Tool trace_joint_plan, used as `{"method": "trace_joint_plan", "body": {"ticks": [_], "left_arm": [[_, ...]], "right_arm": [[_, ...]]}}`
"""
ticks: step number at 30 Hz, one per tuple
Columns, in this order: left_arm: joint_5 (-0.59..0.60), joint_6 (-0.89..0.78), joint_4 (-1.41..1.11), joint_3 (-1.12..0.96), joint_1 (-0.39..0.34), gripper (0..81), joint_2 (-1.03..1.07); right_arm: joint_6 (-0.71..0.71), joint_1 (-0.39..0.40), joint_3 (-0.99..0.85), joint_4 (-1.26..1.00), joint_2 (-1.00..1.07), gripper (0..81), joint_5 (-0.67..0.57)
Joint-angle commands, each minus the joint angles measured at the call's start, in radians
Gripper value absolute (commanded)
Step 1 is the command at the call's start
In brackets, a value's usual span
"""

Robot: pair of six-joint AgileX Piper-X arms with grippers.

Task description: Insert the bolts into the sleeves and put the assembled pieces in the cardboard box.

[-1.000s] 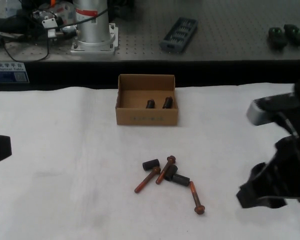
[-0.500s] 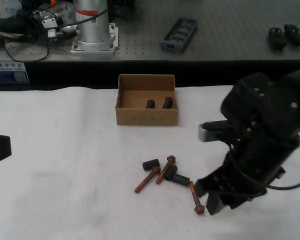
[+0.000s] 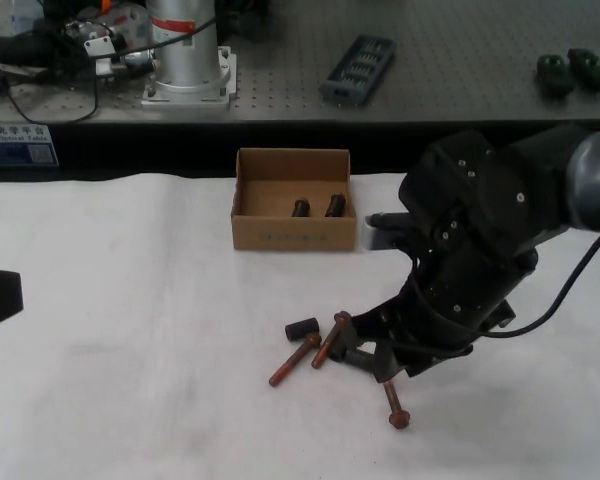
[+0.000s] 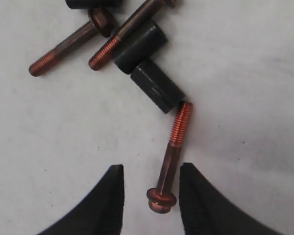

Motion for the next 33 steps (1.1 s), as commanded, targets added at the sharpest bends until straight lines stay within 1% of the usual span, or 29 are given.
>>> {"method": "trace_joint_plan", "body": {"ticks": [1,6,24,26,28,31,33], "left_arm": [[0.000,0.017,0.002,-0.006,0.002,40.7,0.000],[0.000,0.017,0.002,-0.006,0.002,40.7,0.000],[-0.016,0.017,0.001,-0.006,0.002,40.7,0.000],[-0.016,0.017,0.001,-0.006,0.002,40.7,0.000],[-0.016,0.017,0.001,-0.006,0.002,40.7,0.000],[-0.016,0.017,0.001,-0.006,0.002,40.7,0.000],[-0.016,0.017,0.001,-0.006,0.002,40.7,0.000]], "right_arm": [[0.003,0.002,-0.009,-0.009,0.009,27.7,-0.006],[0.001,0.002,-0.009,-0.009,0.046,27.7,-0.025],[-0.004,0.002,-0.009,-0.007,0.138,27.2,-0.029],[-0.004,0.002,-0.009,-0.007,0.145,23.0,-0.014],[-0.011,0.002,-0.009,-0.007,0.145,16.1,-0.012],[-0.050,0.002,-0.009,-0.005,0.145,2.7,-0.012],[-0.065,0.002,-0.009,0.003,0.145,2.7,-0.012]]}}
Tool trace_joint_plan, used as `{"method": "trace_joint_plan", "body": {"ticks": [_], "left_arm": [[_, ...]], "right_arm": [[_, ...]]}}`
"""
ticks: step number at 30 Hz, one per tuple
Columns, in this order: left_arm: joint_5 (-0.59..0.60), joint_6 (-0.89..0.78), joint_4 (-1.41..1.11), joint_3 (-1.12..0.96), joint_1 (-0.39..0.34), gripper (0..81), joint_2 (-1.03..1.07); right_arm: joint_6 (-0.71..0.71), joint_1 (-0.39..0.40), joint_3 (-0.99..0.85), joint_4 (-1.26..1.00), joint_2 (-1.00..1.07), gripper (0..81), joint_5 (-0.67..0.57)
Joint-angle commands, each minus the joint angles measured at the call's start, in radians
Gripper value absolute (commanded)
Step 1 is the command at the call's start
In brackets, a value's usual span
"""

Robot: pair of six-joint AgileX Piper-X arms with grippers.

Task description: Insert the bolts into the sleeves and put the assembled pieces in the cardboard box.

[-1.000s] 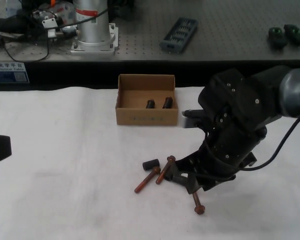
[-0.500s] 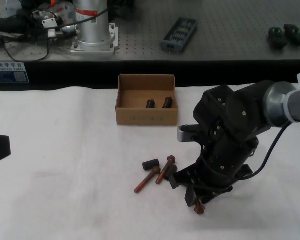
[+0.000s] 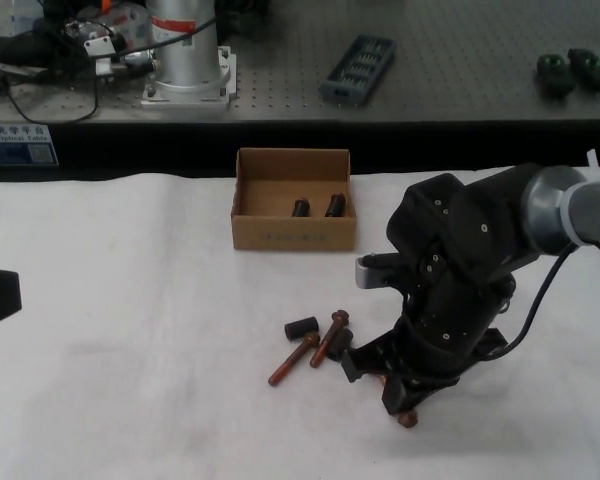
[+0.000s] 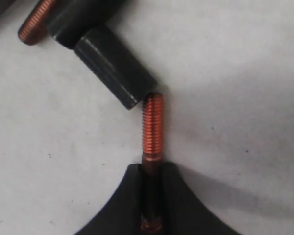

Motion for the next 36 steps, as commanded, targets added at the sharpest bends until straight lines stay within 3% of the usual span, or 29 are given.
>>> {"method": "trace_joint_plan", "body": {"ticks": [1,8,18,24,30,36], "left_arm": [[-0.008,0.017,0.001,-0.006,0.002,40.7,0.000],[-0.008,0.017,0.001,-0.006,0.002,40.7,0.000],[-0.008,0.019,-0.012,-0.006,0.002,40.7,0.000],[-0.008,0.176,-0.058,-0.006,0.002,40.7,0.000],[-0.008,0.282,-0.065,-0.006,0.002,40.7,0.000],[-0.008,0.281,-0.058,-0.006,0.002,40.7,0.000]], "right_arm": [[-0.045,0.002,-0.001,0.011,0.025,2.9,-0.013],[-0.272,0.002,-0.005,0.137,-0.009,2.9,0.074],[-0.936,0.002,-0.005,0.187,-0.058,2.9,0.251],[-1.297,0.002,-0.005,0.118,-0.058,2.9,0.228],[-1.592,0.002,-0.005,0.005,-0.058,2.9,0.119],[-1.765,0.002,-0.005,-0.124,-0.056,2.9,-0.020]]}}
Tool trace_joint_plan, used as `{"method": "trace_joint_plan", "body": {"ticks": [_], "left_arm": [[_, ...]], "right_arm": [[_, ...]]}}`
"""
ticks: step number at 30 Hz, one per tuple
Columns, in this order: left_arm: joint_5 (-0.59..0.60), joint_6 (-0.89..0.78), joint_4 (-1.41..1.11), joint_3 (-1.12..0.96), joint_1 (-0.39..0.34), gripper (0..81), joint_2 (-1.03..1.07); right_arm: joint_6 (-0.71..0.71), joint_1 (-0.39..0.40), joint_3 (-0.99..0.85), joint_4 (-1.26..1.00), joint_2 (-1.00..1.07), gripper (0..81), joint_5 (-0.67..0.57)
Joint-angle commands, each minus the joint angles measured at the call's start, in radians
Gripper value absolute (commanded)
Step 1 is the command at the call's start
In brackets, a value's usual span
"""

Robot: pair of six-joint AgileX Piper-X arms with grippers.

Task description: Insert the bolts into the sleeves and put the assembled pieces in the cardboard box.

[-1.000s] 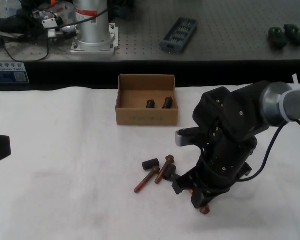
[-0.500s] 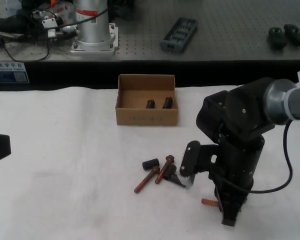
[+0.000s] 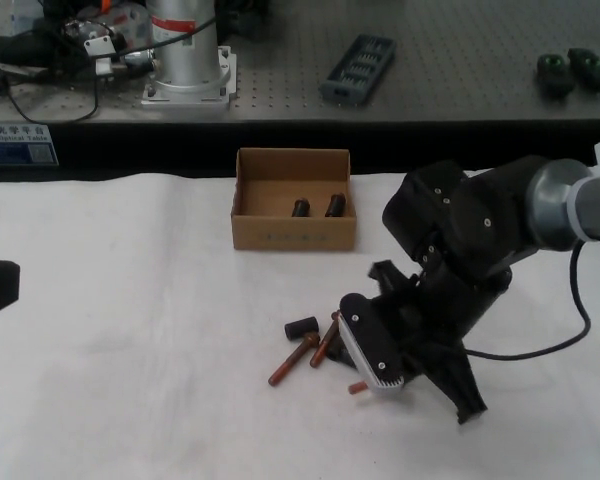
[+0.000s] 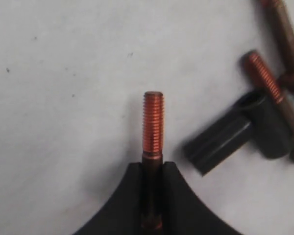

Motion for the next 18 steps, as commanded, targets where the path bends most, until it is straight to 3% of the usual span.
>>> {"method": "trace_joint_plan", "body": {"ticks": [1,11,14,18], "left_arm": [[-0.008,0.016,-0.002,-0.006,0.002,40.7,0.000],[-0.008,0.016,-0.001,-0.006,0.002,40.7,0.000],[-0.008,0.016,-0.001,-0.006,0.002,40.7,0.000],[-0.008,0.016,-0.001,-0.006,0.002,40.7,0.000]], "right_arm": [[-0.164,0.002,-0.002,-0.061,-0.023,2.9,-0.098],[-0.850,0.038,-0.002,0.096,-0.023,2.9,-0.102],[-0.965,0.039,0.009,0.130,-0.023,2.9,-0.102],[-0.970,0.041,0.041,0.123,-0.023,2.9,-0.050]]}}
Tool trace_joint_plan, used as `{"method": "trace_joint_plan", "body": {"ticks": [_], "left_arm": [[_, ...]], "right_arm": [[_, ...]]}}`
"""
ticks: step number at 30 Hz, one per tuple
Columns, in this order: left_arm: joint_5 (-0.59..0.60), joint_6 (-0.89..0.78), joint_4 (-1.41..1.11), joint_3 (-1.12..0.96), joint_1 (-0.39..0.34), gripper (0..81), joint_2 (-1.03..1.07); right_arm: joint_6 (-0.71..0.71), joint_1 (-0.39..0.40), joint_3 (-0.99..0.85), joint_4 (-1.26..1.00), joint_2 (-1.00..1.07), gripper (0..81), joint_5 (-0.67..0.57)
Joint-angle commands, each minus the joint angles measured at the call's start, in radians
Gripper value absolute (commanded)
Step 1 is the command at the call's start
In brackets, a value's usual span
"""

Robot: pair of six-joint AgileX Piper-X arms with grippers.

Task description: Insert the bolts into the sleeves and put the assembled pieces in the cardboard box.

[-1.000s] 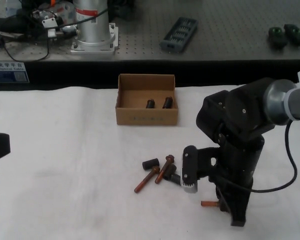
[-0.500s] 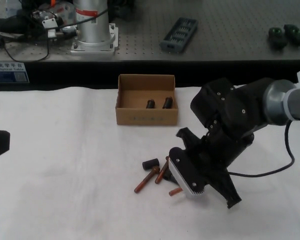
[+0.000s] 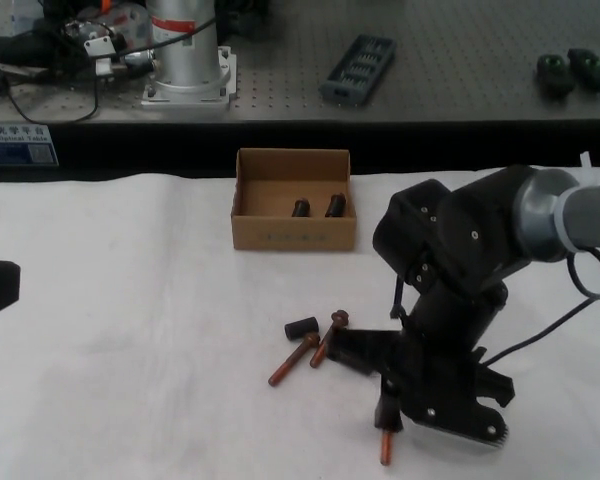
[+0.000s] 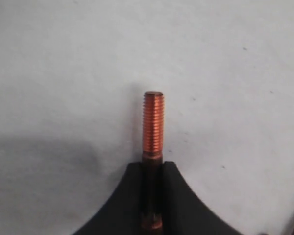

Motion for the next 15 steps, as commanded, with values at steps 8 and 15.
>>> {"method": "trace_joint_plan", "body": {"ticks": [8,15], "left_arm": [[-0.008,0.011,-0.002,-0.006,0.002,40.7,0.000],[-0.008,0.011,-0.002,-0.006,0.002,40.7,0.000]], "right_arm": [[-0.024,0.001,0.055,0.016,-0.023,26.7,0.052],[-0.008,0.001,0.054,0.019,-0.023,43.0,0.052]]}}
